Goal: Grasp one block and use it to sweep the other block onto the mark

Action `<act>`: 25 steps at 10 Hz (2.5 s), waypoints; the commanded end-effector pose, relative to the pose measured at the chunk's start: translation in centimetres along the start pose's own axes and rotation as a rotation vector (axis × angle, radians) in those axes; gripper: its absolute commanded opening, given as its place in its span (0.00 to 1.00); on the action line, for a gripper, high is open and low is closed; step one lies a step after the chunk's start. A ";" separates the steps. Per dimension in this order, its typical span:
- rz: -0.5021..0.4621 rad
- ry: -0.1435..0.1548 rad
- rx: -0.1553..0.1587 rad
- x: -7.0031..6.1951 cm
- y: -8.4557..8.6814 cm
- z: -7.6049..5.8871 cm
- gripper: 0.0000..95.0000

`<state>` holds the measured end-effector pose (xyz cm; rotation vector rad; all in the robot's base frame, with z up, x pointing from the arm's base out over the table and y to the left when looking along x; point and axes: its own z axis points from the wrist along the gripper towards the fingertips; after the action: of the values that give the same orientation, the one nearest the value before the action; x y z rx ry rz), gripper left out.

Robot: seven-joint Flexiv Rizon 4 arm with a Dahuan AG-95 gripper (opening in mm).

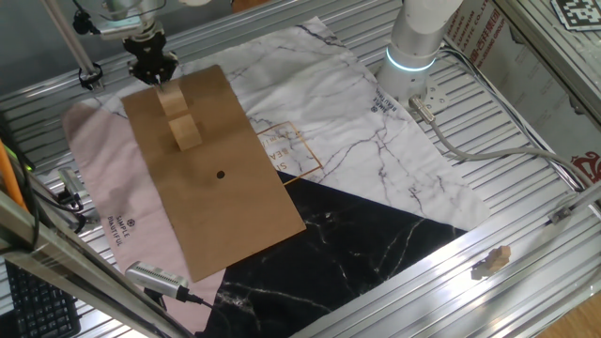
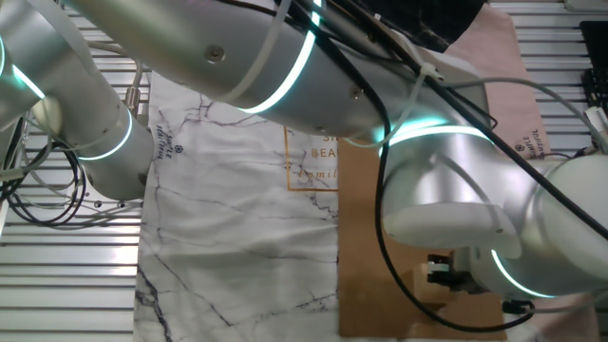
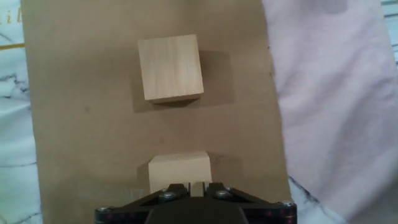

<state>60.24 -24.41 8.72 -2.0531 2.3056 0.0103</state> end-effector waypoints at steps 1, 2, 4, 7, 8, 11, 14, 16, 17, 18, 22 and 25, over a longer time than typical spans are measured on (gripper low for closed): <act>-0.029 -0.007 -0.005 0.0 0.1 -0.1 0.60; -0.041 -0.012 -0.006 0.0 0.1 -0.1 0.60; -0.070 -0.026 -0.006 -0.1 0.1 0.0 0.80; -0.072 -0.007 -0.030 -0.3 0.1 0.1 1.00; -0.061 0.000 -0.041 -0.4 0.2 0.1 1.00; -0.038 0.009 -0.053 -0.5 0.3 0.1 1.00; -0.026 0.010 -0.050 -0.5 0.3 0.2 1.00; -0.021 0.009 -0.047 -0.4 0.5 0.4 1.00; -0.013 0.003 -0.046 -0.2 0.7 0.7 1.00; -0.011 0.000 -0.044 -0.1 0.9 1.0 1.00; -0.003 0.001 -0.037 0.0 1.4 1.6 0.80; 0.006 -0.005 -0.034 0.1 1.6 1.9 0.80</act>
<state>58.71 -24.33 6.73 -2.0584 2.3263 0.0514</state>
